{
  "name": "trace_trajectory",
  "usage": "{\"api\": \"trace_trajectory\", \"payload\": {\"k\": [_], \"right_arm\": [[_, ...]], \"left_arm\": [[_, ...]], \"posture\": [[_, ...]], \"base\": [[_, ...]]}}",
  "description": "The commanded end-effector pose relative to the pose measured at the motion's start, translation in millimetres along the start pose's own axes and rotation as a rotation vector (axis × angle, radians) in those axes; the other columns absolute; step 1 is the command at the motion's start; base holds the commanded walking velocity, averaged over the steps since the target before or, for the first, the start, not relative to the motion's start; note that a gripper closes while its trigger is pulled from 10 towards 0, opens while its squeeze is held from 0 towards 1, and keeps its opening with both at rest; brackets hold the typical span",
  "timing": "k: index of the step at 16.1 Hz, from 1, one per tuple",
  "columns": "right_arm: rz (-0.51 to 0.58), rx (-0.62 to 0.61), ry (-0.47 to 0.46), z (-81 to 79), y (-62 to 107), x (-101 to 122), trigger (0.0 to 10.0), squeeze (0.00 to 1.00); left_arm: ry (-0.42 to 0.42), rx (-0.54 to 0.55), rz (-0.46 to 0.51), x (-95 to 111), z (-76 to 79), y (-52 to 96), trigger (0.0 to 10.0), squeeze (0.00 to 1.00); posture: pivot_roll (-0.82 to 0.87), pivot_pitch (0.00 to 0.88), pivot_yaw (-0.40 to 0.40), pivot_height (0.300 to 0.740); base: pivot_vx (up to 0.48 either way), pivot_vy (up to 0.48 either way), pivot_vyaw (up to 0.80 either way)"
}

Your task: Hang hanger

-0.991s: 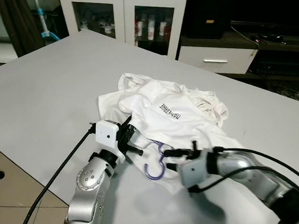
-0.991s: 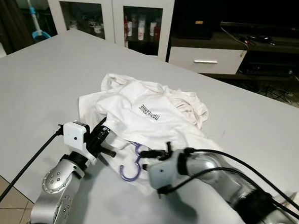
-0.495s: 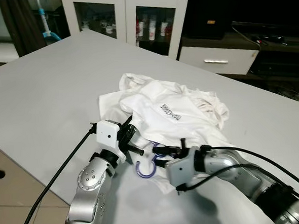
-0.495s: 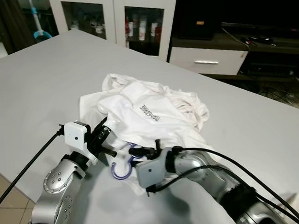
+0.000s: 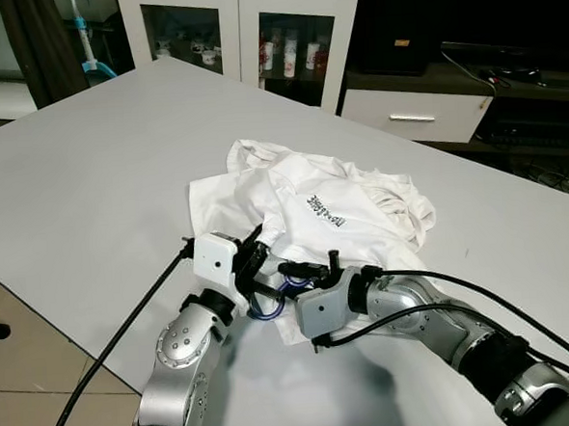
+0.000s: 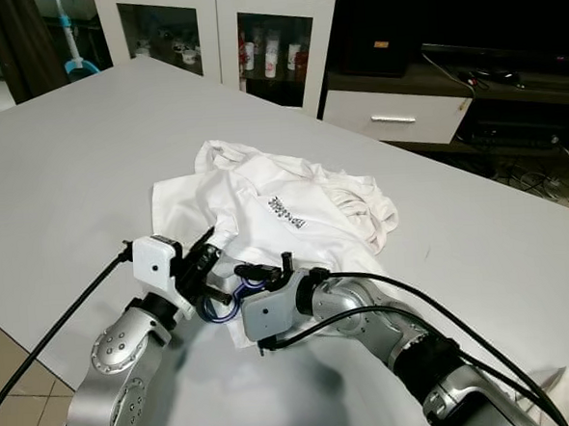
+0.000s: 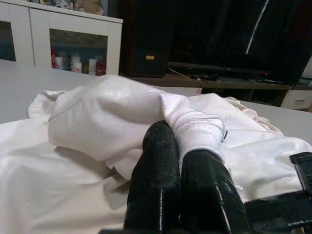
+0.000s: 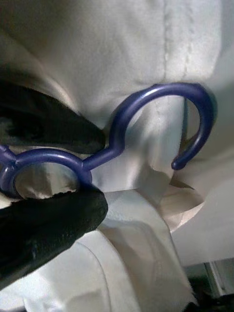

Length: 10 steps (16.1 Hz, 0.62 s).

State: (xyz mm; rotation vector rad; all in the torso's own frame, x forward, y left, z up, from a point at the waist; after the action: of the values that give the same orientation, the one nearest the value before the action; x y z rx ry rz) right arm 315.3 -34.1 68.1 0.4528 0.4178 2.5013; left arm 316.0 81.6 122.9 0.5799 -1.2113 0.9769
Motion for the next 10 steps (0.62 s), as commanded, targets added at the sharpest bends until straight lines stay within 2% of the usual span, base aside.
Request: {"api": "trace_trajectory", "payload": {"k": [1,3,5,8,9,10], "right_arm": [[-0.015,0.149,-0.089,-40.1,5.7,-4.0,0.0,0.0],[0.007,0.24,-0.197,-59.5,14.4,-2.6,0.0,0.0],[0.049,0.336,-0.323,-74.7,30.5,-1.2,0.0,0.0],[0.073,0.374,-0.379,-80.0,41.6,-0.3,0.0,0.0],[0.101,0.385,-0.438,-81.0,51.2,1.4,0.0,0.0],[0.127,0.357,-0.497,-75.4,57.8,2.9,0.0,0.0]], "left_arm": [[-0.017,-0.017,0.005,4.4,4.1,-1.5,0.0,0.0],[-0.022,0.008,0.013,6.6,-0.9,2.5,0.0,0.0],[-0.028,0.039,0.016,7.1,-8.7,7.2,0.0,0.0],[-0.031,0.042,0.017,8.2,-10.6,7.6,0.0,0.0],[-0.035,0.04,0.018,9.4,-11.3,6.5,0.0,0.0],[-0.037,0.036,0.018,10.4,-11.0,4.5,0.0,0.0]], "posture": [[0.11,0.062,-0.075,0.74],[0.12,0.064,-0.083,0.74],[0.12,0.065,-0.089,0.74],[0.12,0.061,-0.087,0.74],[0.12,0.059,-0.083,0.74],[0.11,0.056,-0.08,0.74]], "base": [[0.0,0.0,0.0],[0.0,0.0,0.0],[0.0,0.0,0.0],[0.0,0.0,0.0],[0.0,0.0,0.0],[0.0,0.0,0.0]]}}
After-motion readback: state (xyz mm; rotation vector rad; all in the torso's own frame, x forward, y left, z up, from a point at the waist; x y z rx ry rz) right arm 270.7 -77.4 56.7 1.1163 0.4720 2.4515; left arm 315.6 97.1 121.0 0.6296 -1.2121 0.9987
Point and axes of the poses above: a point about 5 cm out from each wrist's last joint towards the gripper, its own y axis pointing back from the gripper into the wrist, its own x axis along the axis of the wrist's last joint, z = x × y, the point moved 5 cm from there along -y, pointing out of the wrist towards the gripper, and after that the axes turned 15 degrees about y, right-handed, at the moved point
